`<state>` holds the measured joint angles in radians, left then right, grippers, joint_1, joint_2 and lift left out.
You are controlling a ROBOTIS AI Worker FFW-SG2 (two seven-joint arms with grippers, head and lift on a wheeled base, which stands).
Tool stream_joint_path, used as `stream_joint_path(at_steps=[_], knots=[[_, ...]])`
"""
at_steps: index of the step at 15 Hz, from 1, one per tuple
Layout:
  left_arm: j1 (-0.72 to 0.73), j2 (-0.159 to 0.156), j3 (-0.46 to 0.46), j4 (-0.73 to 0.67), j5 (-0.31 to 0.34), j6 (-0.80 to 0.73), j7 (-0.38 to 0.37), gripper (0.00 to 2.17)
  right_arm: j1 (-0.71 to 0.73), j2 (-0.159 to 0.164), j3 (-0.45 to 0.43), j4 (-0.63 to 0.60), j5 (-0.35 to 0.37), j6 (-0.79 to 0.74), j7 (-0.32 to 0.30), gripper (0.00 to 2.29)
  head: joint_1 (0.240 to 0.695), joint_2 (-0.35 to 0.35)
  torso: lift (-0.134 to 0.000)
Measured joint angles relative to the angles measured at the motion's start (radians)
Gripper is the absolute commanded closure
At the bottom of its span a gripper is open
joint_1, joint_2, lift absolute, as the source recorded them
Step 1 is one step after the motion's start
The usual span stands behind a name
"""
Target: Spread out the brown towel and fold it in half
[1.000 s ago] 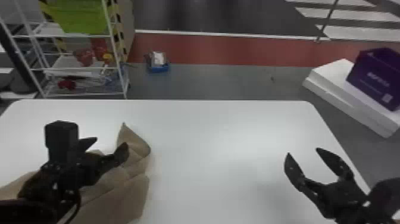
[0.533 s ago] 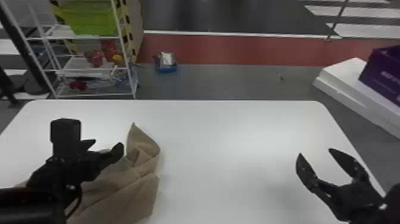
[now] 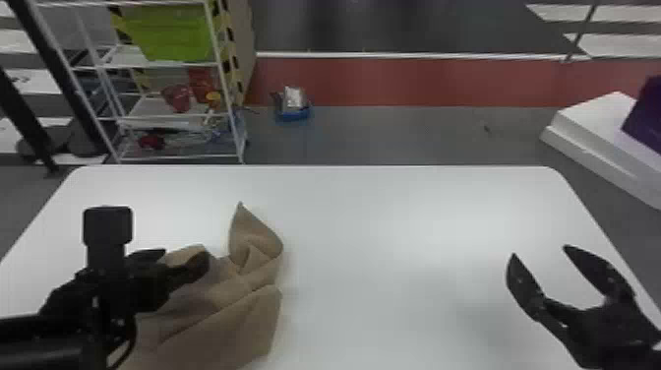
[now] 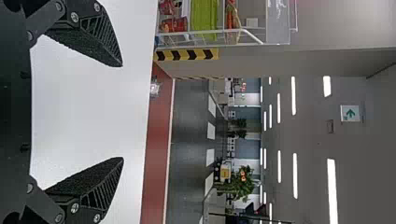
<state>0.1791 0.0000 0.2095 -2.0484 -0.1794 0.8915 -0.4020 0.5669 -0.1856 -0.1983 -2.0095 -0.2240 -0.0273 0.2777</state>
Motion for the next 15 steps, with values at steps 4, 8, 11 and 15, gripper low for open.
stream_joint_path(at_steps=[4,8,11,15], knots=[[-0.015,0.0,-0.008,0.014,0.003,-0.013,0.006,0.33,0.0,0.0,-0.003,0.001,-0.001,0.001,0.002,0.18,0.695,-0.001,-0.124],[-0.044,0.0,-0.031,0.059,-0.011,-0.015,0.001,0.33,0.001,0.0,-0.01,0.005,-0.002,0.002,0.003,0.18,0.695,-0.016,-0.124],[-0.054,0.0,-0.038,0.081,-0.021,-0.015,0.0,1.47,-0.003,0.0,-0.014,0.011,-0.005,-0.001,0.003,0.18,0.695,-0.026,-0.124],[-0.022,0.0,-0.026,0.037,-0.011,-0.012,0.001,1.62,-0.007,0.001,-0.015,0.016,-0.008,-0.001,0.003,0.18,0.695,-0.021,-0.124]])
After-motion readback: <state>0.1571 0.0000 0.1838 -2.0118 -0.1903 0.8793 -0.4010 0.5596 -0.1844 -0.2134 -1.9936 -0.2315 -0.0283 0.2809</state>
